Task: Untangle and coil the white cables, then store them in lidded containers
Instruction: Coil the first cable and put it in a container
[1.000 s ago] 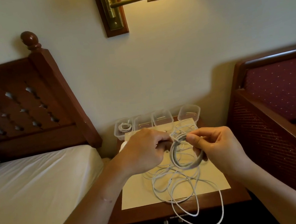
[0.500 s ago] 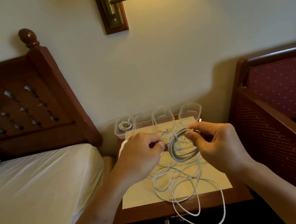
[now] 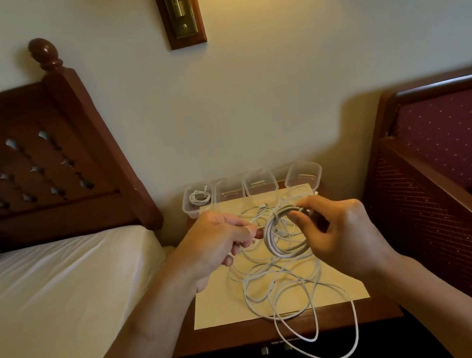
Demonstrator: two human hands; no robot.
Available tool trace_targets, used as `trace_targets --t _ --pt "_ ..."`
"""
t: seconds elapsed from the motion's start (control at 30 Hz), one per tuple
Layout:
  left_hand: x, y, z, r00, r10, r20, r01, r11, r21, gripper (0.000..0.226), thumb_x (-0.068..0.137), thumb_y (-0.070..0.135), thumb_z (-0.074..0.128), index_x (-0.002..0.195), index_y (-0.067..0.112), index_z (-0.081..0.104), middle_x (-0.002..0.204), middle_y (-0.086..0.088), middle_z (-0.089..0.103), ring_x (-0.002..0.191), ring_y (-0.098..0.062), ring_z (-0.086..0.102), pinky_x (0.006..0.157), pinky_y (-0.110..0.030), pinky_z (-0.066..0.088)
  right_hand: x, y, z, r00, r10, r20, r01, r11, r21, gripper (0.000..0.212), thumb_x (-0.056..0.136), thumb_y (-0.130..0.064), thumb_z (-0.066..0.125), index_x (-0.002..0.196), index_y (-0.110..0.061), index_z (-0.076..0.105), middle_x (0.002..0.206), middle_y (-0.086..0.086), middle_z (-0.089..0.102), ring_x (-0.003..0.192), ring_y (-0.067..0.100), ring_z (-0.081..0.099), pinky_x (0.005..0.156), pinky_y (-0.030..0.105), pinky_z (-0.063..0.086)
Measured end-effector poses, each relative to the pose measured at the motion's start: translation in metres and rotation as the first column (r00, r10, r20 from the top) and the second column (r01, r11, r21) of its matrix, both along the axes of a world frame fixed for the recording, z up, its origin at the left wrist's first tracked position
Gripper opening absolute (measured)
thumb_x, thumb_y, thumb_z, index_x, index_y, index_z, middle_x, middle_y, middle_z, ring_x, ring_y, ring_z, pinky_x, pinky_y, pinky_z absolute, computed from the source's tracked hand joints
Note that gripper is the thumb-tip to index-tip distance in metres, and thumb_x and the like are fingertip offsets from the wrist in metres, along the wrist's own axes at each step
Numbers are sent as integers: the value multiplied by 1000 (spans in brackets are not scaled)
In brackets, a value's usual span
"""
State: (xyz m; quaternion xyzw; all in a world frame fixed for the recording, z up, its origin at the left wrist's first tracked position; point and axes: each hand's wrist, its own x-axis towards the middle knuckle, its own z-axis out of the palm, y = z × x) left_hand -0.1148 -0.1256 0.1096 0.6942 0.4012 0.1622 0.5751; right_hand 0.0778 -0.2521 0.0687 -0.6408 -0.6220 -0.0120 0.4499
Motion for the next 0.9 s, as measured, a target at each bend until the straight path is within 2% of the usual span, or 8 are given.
trace_targets --t 0.1,0.27,0.4,0.53,0.6,0.67,0.73,0.9 --pt "4 -3 -4 995 7 -101 20 966 258 27 100 15 60 77 14 74 57 12 56 54 -5 48 57 -25 36 -2 4 -1 995 -19 -99 7 993 -119 19 100 -38 59 100 -20 67 74 -14 59 63 10 58 54 18 42" --pt "10 -6 -18 968 -65 -243 172 878 447 31 110 28 40 89 16 59 72 4 56 69 -16 52 64 -39 38 -3 6 1 972 -153 177 192 954 -231 28 103 -49 47 102 -25 62 129 -9 48 125 11 38 96 27 40" --pt "3 1 -27 968 -105 -229 227 755 615 28 110 28 45 92 22 66 77 13 64 77 -11 60 66 -33 46 1 0 3 992 -58 116 99 918 -384 27 105 -49 39 95 -29 56 82 -11 60 74 8 54 63 23 39" --pt "2 9 -34 976 -82 -200 206 632 747 21 107 26 53 98 26 72 82 16 67 80 -7 62 65 -20 45 15 -3 0 958 70 -279 -161 934 -317 24 106 -32 52 117 -23 72 83 -7 71 73 14 63 68 37 53" --pt "1 12 -34 977 -83 -198 209 583 785 18 106 25 55 101 26 72 86 17 67 82 -6 61 67 -22 47 21 -4 0 954 63 -294 -154 941 -300 31 105 -28 54 131 -22 69 89 -10 75 77 15 68 70 37 58" --pt "-1 14 -33 978 -72 -197 204 537 818 16 105 26 56 101 27 72 88 18 67 82 -6 60 68 -27 50 23 -6 -2 970 64 -233 -128 954 -272 30 105 -21 56 132 -19 68 73 -17 70 56 7 59 50 20 44" --pt "-2 16 -33 983 -56 -175 179 509 842 16 104 28 57 99 28 72 88 17 68 83 -7 61 67 -31 51 21 -6 0 989 41 -141 -73 971 -228 28 103 -15 58 129 -14 69 70 -22 63 53 2 56 48 12 37" --pt "2 11 -29 974 -75 -212 202 709 676 19 103 31 57 93 31 73 86 18 65 85 -3 58 69 -24 40 26 4 -2 976 20 -218 -93 940 -329 11 103 -22 58 103 -23 70 61 -31 60 53 -5 53 51 11 37"
